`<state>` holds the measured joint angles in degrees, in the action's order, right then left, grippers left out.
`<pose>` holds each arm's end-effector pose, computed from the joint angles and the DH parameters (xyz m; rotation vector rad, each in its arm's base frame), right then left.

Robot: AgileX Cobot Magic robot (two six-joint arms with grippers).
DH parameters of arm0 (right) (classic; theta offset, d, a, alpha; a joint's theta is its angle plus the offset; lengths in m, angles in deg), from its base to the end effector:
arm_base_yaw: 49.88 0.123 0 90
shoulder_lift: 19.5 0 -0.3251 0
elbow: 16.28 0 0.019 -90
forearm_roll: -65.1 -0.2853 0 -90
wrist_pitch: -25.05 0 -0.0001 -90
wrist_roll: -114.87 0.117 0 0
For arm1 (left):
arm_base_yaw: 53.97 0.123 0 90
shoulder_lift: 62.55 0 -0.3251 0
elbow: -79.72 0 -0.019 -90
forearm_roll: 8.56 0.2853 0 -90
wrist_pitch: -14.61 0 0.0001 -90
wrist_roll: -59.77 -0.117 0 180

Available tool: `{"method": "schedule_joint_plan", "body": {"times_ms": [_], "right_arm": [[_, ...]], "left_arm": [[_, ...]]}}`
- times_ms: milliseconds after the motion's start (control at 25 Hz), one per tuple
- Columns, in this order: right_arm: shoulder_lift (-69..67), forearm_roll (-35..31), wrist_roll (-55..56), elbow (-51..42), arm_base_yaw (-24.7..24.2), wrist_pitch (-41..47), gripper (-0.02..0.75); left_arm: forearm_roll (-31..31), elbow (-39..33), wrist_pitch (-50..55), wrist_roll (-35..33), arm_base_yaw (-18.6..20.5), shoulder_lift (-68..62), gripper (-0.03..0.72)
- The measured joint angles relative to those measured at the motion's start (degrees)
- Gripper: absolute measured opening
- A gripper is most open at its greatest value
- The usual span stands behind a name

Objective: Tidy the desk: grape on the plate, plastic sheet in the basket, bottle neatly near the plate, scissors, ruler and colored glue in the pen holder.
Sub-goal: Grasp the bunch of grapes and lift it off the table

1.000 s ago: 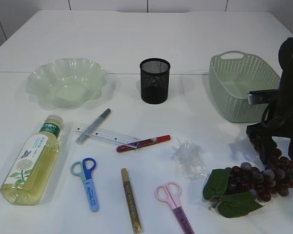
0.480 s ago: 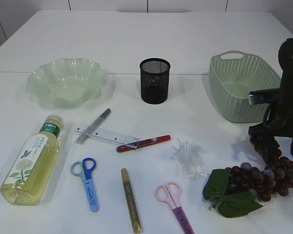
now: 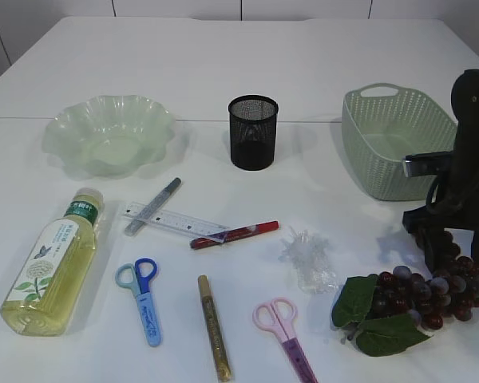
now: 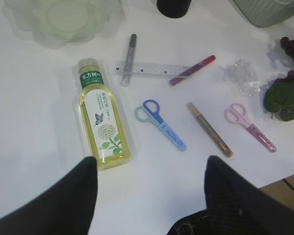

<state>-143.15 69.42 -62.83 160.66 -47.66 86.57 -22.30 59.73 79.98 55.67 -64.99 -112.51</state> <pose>0.4035 0.0079 0.1228 0.0590 -2.9983 0.1040 0.1262 -0.0503 0.4072 0.2979 2.3378 -0.3646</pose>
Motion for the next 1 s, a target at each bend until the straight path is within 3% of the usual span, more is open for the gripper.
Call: {"method": "schedule_joint_plan", "body": {"times_ms": [240,680,1000], "right_arm": [[0.0,-0.1,0.0,0.0,0.0,0.0,0.464],[0.0,-1.4,0.0,0.0,0.0,-0.2,0.159],[0.0,-4.3,0.0,0.0,0.0,0.3,0.125]], "left_arm": [[-0.1,0.0,0.0,0.0,0.0,0.0,0.500],[-0.1,0.0,0.0,0.0,0.0,0.0,0.489],[-0.2,0.0,0.2,0.0,0.0,0.0,0.489]]}}
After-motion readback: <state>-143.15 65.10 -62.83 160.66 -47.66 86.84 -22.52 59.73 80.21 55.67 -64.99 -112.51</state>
